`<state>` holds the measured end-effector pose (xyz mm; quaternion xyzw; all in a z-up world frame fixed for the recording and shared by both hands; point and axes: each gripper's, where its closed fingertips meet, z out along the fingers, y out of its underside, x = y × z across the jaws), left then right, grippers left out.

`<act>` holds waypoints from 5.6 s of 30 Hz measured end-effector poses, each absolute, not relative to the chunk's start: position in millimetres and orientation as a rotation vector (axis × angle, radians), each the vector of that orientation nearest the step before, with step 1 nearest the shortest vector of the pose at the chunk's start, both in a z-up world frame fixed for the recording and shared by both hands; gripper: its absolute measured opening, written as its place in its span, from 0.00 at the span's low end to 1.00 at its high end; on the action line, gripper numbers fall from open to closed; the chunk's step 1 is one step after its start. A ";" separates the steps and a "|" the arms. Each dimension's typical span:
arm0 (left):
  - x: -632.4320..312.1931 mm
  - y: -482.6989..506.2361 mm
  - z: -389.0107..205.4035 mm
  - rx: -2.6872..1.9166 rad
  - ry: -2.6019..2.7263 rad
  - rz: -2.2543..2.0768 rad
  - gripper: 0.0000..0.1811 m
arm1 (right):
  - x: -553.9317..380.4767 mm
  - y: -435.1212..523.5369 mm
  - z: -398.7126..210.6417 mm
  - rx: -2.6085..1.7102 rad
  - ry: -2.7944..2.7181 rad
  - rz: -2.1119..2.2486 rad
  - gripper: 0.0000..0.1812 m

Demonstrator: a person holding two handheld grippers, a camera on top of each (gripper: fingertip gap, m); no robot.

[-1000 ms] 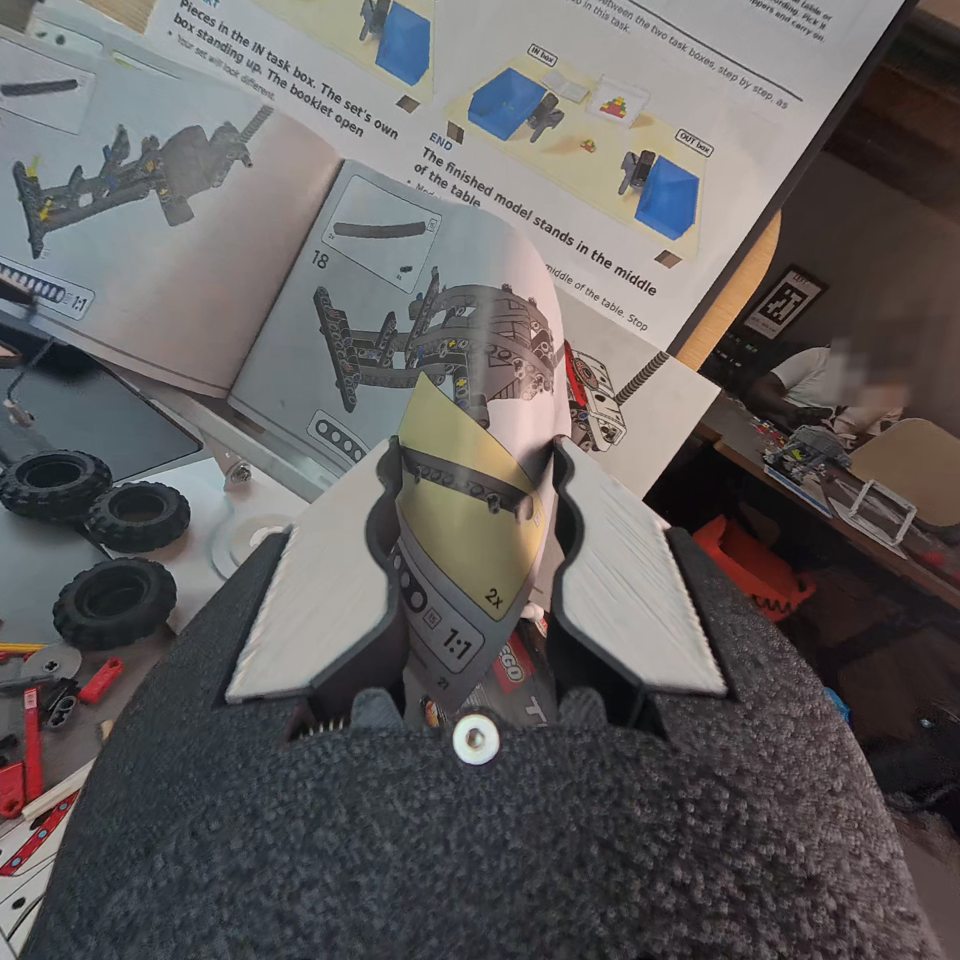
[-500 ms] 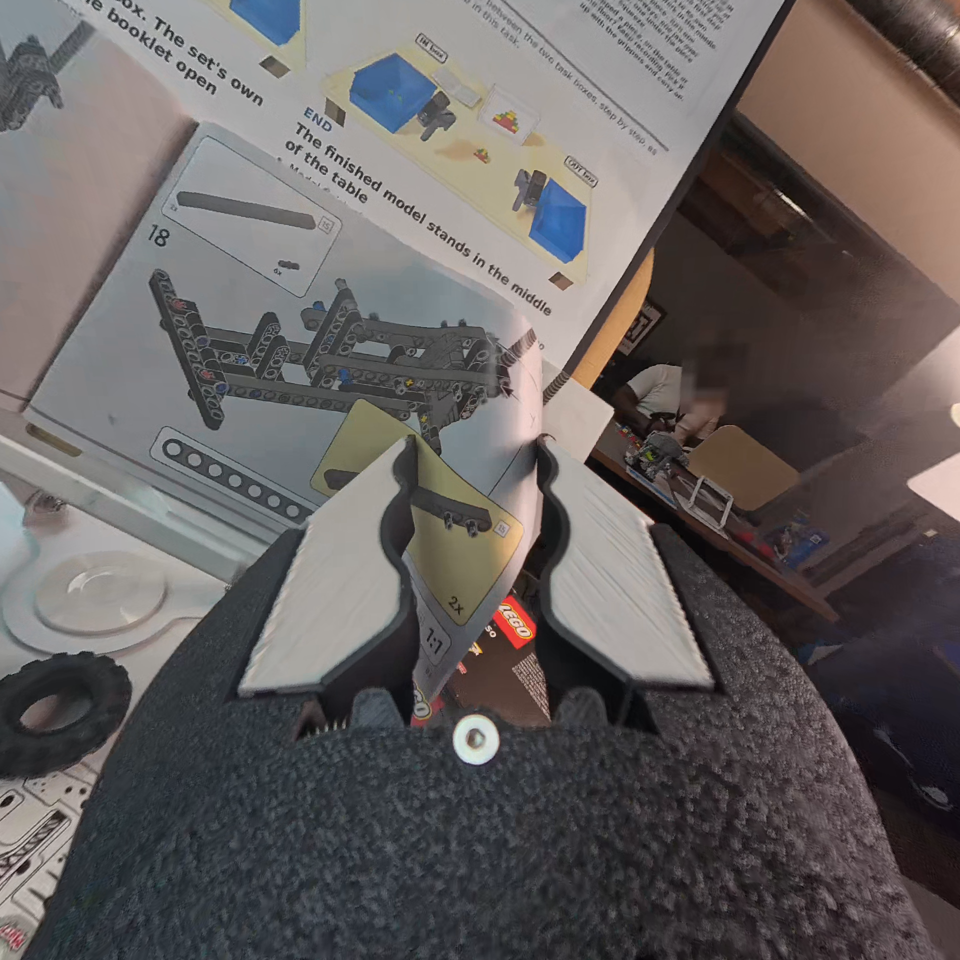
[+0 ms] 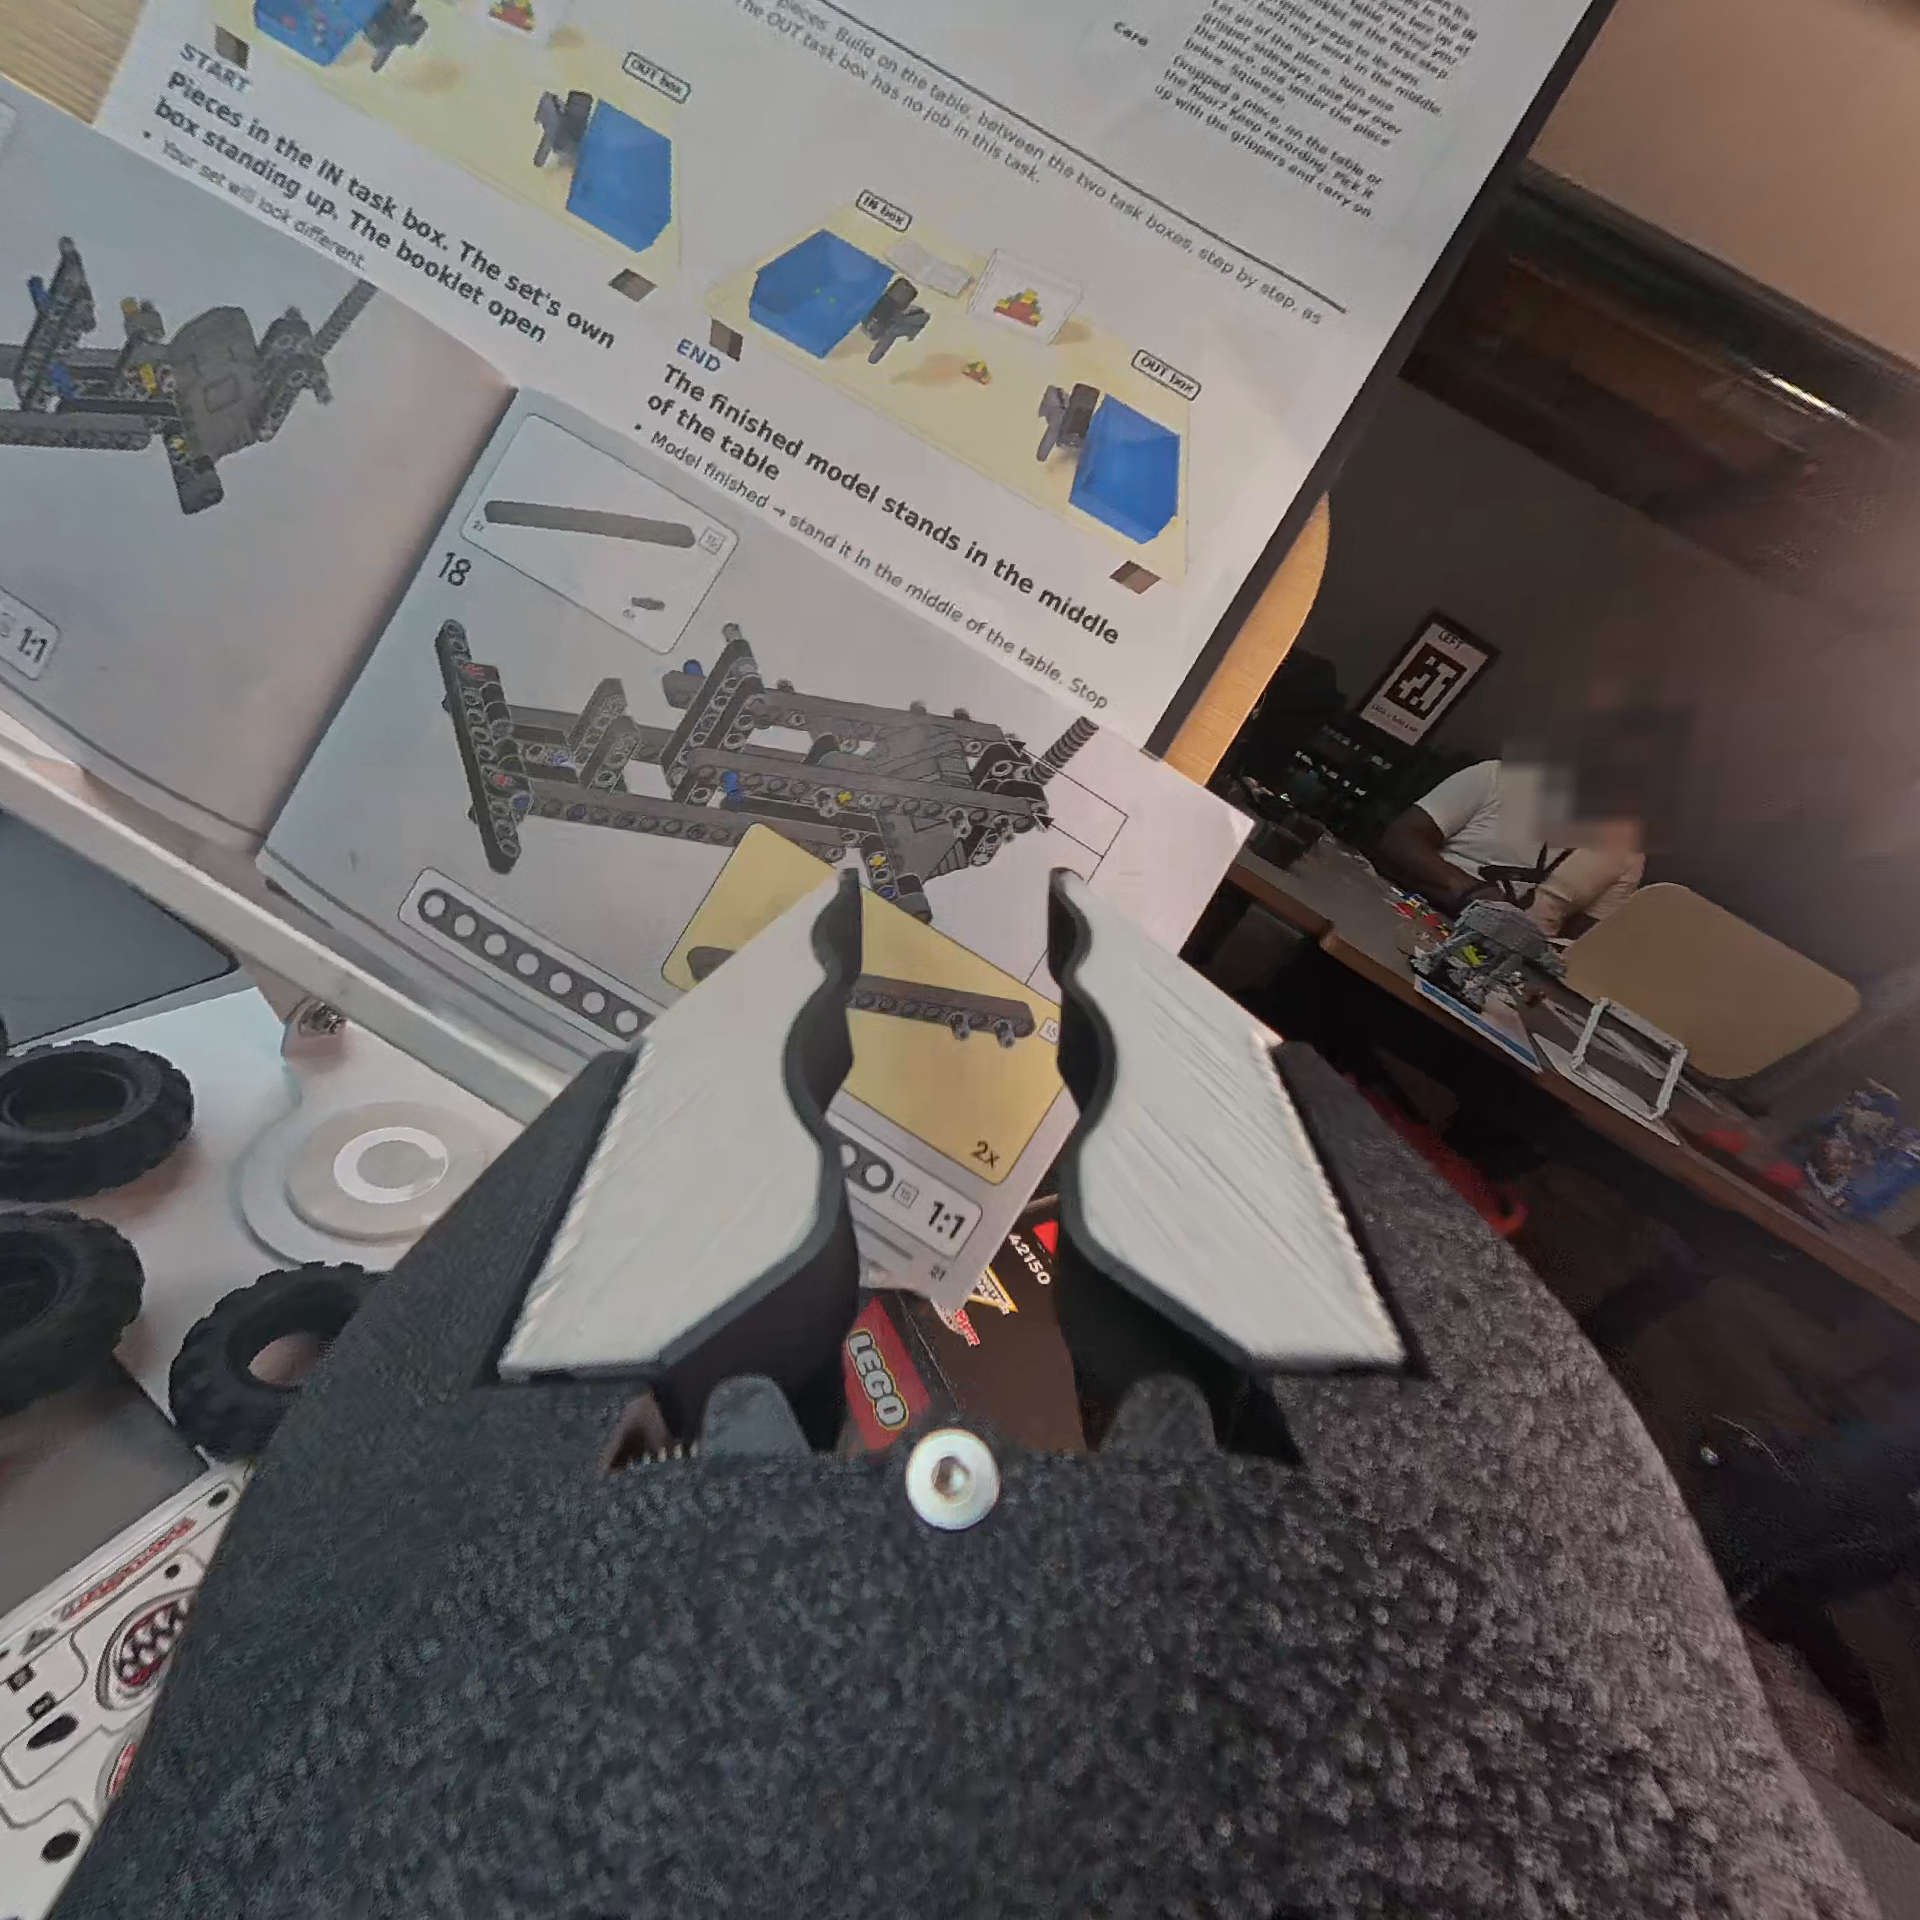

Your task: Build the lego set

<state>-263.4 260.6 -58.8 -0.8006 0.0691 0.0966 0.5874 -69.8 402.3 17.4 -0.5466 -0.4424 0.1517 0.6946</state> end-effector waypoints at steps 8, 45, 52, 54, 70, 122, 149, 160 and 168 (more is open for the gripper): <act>-263.3 261.5 -58.5 -1.879 0.172 0.236 0.16 | -75.7 414.9 0.2 -1.299 -1.020 0.338 0.41; -203.4 235.6 -21.9 -1.761 0.017 -0.452 0.12 | -171.7 161.9 -62.4 -0.999 -1.738 1.010 0.27; -246.7 227.9 -17.1 -1.756 -0.022 -0.378 0.10 | -152.0 268.6 -4.2 -1.197 -1.180 0.932 0.19; -253.3 231.0 -10.9 -1.744 -0.022 -0.367 0.12 | -154.9 309.1 -1.8 -1.322 -1.014 0.801 0.32; -263.1 197.5 -74.3 -1.607 -0.562 -0.634 0.35 | -186.8 348.0 -14.8 -1.356 -0.691 0.316 0.55; -267.1 266.1 -9.5 -1.648 -0.195 -0.290 0.03 | -191.2 343.7 -18.5 -1.346 -0.731 0.318 0.49; -214.0 284.8 -54.2 -1.972 0.506 0.245 0.05 | -87.8 352.0 -64.1 -1.366 -0.905 0.410 0.37; -126.9 330.4 -38.4 -1.903 0.609 0.286 0.06 | -73.6 380.0 -101.7 -1.378 -1.044 0.247 0.29; -128.7 355.8 -57.6 -2.004 0.640 0.421 0.01 | -53.7 380.8 -55.9 -1.121 -0.984 -0.133 0.22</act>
